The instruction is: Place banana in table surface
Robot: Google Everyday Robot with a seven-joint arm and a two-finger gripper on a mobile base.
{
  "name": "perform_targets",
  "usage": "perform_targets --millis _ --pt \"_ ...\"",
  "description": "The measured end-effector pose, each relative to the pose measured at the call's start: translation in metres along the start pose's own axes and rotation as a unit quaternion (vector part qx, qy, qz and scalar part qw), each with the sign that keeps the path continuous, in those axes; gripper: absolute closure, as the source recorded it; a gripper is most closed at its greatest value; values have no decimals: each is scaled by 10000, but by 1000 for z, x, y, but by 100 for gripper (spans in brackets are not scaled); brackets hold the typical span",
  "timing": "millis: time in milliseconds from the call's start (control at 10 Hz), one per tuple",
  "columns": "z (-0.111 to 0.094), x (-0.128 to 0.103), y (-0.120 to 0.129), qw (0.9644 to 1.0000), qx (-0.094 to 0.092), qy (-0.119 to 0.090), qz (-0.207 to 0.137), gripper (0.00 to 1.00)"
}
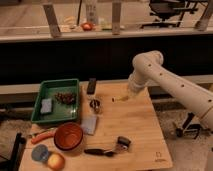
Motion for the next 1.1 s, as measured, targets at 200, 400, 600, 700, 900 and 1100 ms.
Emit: perform_targets --millis 200,400,600,700,900,1100 --pt "-17 -8 5 9998 151 72 -89 100" --pt "-26 -17 7 9995 237 107 -186 100" --pt "-33 -23 11 9991 306 151 -267 100" --pt "-34 -24 13 9990 313 156 -288 100" --pt "-34 -27 17 9988 324 149 -329 100" --pt "-29 -28 19 9989 301 117 -352 100"
